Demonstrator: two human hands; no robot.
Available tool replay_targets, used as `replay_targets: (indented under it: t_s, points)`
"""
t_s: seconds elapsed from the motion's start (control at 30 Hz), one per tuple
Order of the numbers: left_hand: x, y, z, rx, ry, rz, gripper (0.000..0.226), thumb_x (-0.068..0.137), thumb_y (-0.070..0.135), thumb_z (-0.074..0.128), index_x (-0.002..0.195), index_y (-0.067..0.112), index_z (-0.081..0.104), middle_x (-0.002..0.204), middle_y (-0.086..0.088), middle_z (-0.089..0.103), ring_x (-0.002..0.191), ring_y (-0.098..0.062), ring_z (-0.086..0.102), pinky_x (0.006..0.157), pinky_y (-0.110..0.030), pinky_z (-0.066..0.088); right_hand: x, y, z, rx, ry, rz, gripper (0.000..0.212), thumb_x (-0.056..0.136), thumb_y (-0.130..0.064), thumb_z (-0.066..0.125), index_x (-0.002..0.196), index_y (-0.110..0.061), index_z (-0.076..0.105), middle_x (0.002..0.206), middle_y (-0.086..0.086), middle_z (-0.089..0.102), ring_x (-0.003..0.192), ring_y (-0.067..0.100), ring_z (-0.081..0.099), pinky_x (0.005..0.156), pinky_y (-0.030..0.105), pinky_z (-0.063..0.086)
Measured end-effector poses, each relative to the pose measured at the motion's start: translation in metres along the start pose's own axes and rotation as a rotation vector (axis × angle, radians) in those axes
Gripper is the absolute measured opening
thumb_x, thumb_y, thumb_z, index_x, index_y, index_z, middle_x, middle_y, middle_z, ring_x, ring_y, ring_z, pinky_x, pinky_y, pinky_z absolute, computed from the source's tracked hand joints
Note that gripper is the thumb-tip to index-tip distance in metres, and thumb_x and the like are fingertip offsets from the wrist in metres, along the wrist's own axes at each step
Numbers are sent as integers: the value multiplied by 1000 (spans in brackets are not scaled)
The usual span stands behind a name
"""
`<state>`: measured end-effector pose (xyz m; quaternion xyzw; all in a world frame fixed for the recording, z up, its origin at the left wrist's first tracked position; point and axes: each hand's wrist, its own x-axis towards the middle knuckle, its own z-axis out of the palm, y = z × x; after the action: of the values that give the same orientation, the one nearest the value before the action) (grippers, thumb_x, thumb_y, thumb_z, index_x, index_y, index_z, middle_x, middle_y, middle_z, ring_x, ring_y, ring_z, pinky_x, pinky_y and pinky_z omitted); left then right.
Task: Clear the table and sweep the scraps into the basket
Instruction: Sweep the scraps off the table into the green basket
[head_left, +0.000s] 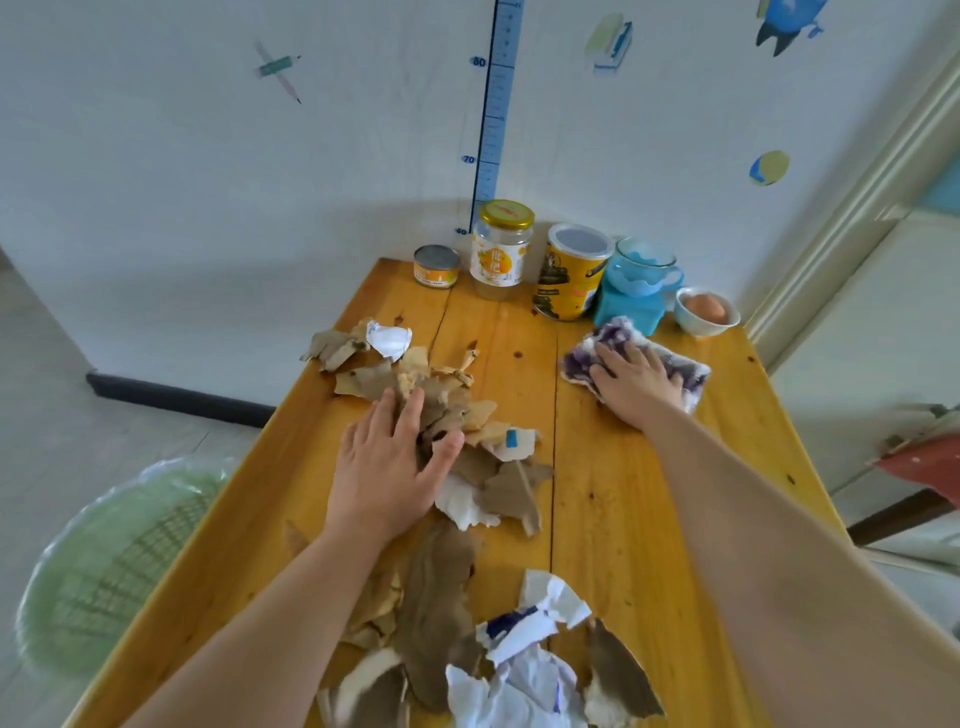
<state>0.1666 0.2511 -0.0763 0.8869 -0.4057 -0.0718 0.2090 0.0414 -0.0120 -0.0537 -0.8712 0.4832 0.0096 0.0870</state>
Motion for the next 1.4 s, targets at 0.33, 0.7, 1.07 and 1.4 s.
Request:
replay_targets:
  t_s: [0.33, 0.7, 1.07, 1.4]
  points:
    - [-1, 6, -5, 4, 8, -12, 74, 85, 68, 17, 147, 28, 12, 156, -6, 11, 144, -23, 9, 115, -41, 9, -55, -51, 9, -77, 24, -370, 40, 97, -44, 32, 137, -44, 36, 148, -4, 32, 137, 23, 24, 111, 45, 23]
    - [-3, 3, -6, -41, -44, 14, 62, 91, 59, 13, 147, 29, 15, 156, -5, 13, 144, -22, 8, 116, -39, 7, -82, 79, -34, 185, 396, 172, 35, 97, -28, 35, 125, -24, 55, 112, 15, 49, 93, 35, 54, 77, 38, 47]
    - [-1, 3, -4, 39, -75, 14, 63, 90, 60, 8, 147, 33, 9, 156, -2, 14, 144, -20, 5, 117, -41, 5, -121, 41, 5, -60, 209, 173, 46, 95, -48, 31, 131, -26, 47, 132, 13, 41, 101, 35, 56, 70, 33, 40]
    - [-10, 18, -21, 10, -126, -2, 65, 91, 59, 12, 147, 28, 12, 155, -8, 15, 143, -25, 10, 114, -43, 14, -144, -17, 6, 221, 231, -61, 35, 95, -20, 37, 124, -23, 56, 124, 9, 49, 97, 28, 56, 74, 32, 45]
